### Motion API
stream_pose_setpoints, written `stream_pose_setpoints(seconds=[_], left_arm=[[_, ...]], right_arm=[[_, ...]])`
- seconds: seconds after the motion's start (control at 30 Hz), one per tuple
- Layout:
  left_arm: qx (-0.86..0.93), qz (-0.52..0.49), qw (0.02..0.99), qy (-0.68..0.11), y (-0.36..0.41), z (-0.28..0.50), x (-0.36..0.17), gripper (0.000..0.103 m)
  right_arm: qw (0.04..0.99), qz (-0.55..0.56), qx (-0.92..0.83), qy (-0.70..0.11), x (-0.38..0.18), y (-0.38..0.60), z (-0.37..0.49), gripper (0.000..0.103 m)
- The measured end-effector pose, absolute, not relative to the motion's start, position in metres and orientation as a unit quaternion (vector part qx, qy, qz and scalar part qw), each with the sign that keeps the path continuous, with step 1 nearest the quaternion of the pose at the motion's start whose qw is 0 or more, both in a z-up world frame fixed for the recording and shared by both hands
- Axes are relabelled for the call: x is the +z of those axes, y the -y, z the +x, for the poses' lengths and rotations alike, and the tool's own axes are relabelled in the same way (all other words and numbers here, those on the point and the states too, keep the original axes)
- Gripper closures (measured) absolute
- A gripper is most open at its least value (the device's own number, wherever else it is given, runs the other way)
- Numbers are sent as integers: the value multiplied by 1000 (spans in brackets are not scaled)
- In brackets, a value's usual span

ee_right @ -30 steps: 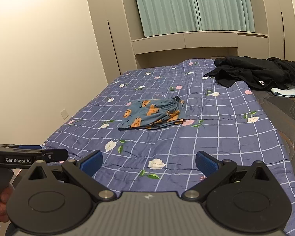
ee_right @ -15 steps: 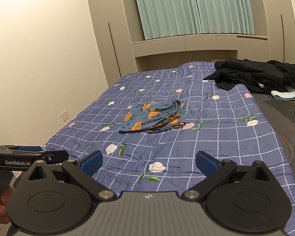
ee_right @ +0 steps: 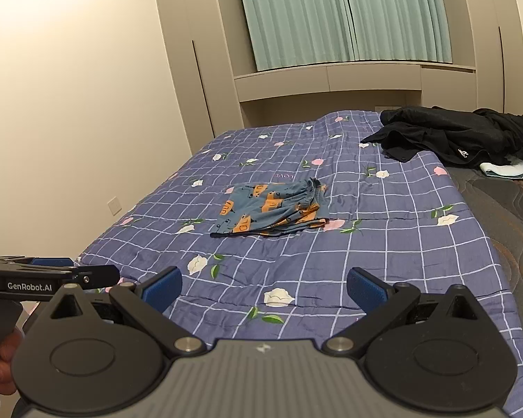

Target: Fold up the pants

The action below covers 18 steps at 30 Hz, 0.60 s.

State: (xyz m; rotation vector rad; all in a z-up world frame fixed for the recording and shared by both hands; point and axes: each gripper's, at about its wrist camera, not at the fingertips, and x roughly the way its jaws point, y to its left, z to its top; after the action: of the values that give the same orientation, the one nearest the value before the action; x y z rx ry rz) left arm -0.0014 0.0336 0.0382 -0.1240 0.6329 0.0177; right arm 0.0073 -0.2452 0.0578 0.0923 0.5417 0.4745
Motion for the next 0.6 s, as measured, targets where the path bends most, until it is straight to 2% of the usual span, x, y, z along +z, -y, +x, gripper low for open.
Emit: stream_pose_setpoints(seconds=[0.6], left_arm=[[6,-63,948,-311,-34,-3,38,1]], right_arm=[[935,45,234,-264,58,240,9,0]])
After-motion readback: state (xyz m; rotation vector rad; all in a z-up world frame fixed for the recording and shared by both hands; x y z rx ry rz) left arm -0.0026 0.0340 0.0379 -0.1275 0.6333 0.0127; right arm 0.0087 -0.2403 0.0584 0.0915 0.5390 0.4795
